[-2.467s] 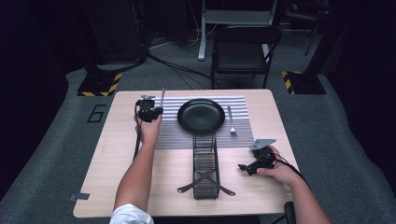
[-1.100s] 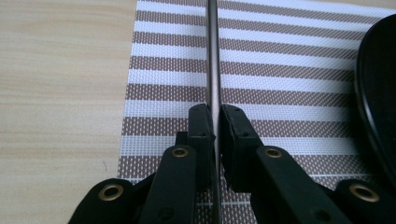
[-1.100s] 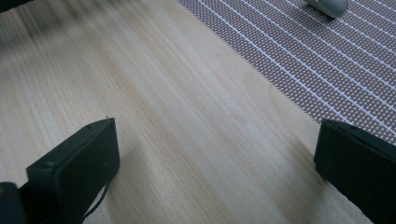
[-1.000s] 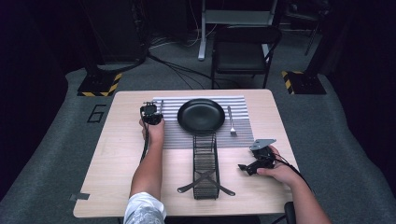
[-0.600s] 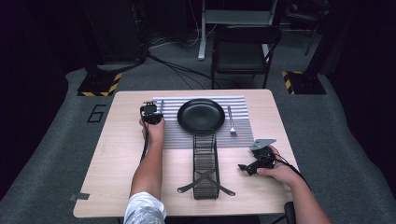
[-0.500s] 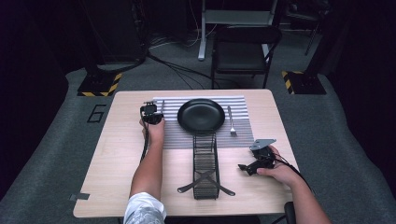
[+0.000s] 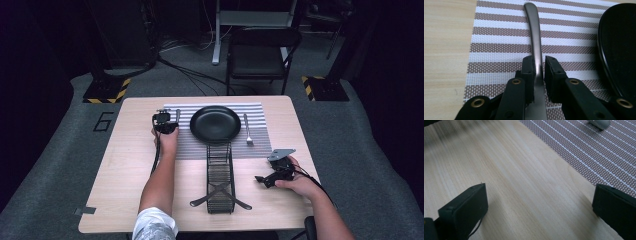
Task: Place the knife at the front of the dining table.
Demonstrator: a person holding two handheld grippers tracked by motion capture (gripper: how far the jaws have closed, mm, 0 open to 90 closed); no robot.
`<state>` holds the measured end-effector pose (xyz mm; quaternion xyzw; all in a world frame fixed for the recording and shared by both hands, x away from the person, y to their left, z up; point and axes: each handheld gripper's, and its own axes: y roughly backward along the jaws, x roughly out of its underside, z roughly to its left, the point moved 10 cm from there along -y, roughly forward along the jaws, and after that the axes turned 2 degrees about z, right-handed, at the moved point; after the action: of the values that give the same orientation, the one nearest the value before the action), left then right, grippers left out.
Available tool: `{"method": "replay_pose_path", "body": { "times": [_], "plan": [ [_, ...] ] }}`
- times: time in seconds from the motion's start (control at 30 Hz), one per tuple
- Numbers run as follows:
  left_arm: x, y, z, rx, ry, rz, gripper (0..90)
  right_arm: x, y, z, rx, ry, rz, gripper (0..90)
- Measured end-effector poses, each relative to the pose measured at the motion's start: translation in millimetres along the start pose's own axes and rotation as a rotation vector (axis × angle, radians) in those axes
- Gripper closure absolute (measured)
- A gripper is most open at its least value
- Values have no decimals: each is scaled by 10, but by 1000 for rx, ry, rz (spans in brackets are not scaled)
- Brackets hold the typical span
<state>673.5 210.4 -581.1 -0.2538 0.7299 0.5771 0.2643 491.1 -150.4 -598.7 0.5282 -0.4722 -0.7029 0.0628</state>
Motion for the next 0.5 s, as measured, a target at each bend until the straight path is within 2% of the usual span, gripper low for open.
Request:
{"method": "replay_pose_path", "body": {
  "times": [0.17, 0.33, 0.5],
  "plan": [
    [-32, 89, -10, 27, 2, -13, 748, 0, 0, 0, 0, 0, 0, 0],
    [-49, 206, 5, 32, 0, -21, 687, 0, 0, 0, 0, 0, 0, 0],
    [7, 361, 8, 44, -30, -16, 606, 0, 0, 0, 0, 0, 0, 0]
  ]
}}
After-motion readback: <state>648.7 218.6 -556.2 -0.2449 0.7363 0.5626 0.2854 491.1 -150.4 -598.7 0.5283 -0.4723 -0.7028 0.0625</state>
